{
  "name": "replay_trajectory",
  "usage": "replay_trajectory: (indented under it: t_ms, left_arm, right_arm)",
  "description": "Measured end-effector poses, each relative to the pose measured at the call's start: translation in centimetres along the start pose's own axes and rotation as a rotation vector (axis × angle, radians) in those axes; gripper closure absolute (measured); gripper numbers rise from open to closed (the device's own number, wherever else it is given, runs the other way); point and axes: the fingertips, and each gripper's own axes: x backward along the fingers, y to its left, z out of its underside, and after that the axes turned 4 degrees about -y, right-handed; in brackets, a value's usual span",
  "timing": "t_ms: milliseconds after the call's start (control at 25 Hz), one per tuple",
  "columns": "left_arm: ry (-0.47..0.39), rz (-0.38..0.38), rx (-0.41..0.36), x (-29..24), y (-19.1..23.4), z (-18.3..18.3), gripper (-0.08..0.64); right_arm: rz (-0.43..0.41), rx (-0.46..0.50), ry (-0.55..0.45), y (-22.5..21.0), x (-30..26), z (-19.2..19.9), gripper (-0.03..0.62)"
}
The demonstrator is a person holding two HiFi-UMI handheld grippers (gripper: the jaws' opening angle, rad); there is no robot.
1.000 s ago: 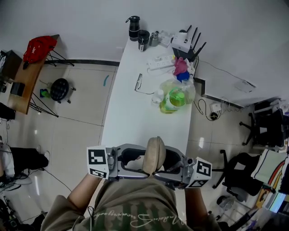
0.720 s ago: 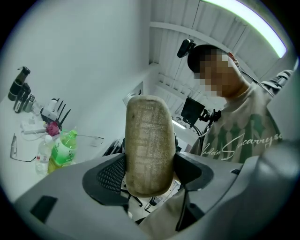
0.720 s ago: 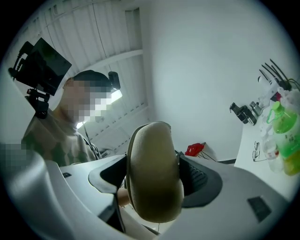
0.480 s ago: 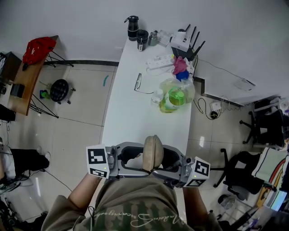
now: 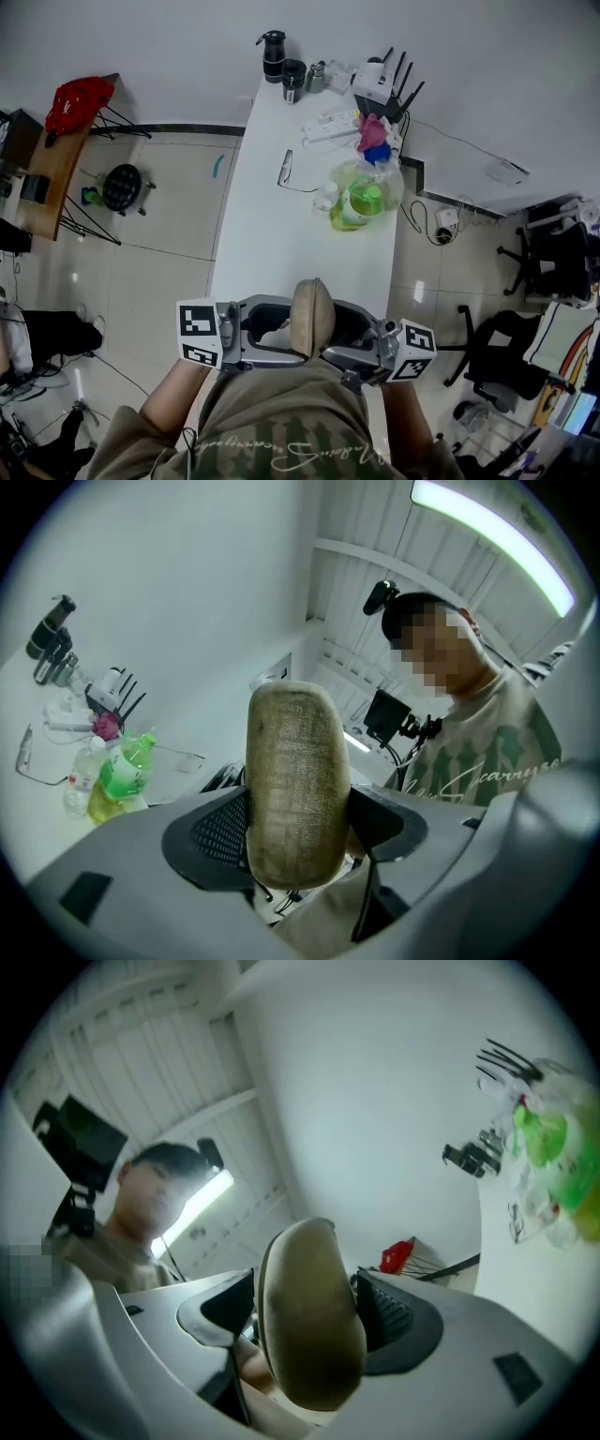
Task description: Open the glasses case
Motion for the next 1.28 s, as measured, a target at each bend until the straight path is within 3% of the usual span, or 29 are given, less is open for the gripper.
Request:
replay_trajectory:
  t_ms: [120, 280, 400, 600, 880, 1000, 1080, 1280]
  left_arm:
    - [0.058, -0.030, -0.032, 0.1, 0.3, 0.7, 0.215]
    - [0.093, -0.013, -0.049, 0.3, 0.3, 1.2, 0.214]
    - [0.092, -0.005, -0.026, 0.3, 0.3, 1.4, 0.215]
    - [0.026, 0.042, 0.065, 0.6, -0.1, 1.0, 0.214]
    - [0.005, 0.015, 0.056, 0.3, -0.1, 0.7, 0.213]
    - [0.043, -0.012, 0.016, 0.1, 0.0, 0.7, 0.212]
    - [0.040, -0.017, 0.011, 0.0, 0.0, 0.4, 0.142]
    - [-0.018, -0.009, 0.035, 0.1, 0.3, -0.2, 0.137]
  right_arm:
    - [0.073, 0.130, 0.112, -0.6, -0.1, 1.2, 0.242]
    - [0.068, 0.166, 0.169, -0.6, 0.0, 1.9, 0.270]
    - [0.066, 0.143, 0.167, -0.7, 0.2, 2.0, 0.276]
    - [0.010, 0.014, 0.063, -0.4, 0.5, 1.3, 0.278]
    - [-0.003, 0.009, 0.035, -0.5, 0.8, 1.2, 0.278]
    - [0.019, 0.064, 0.072, -0.5, 0.4, 1.4, 0.278]
    - [0.024, 0.098, 0.099, -0.3, 0.2, 1.7, 0.278]
    - [0.008, 0.051, 0.074, -0.3, 0.3, 1.7, 0.278]
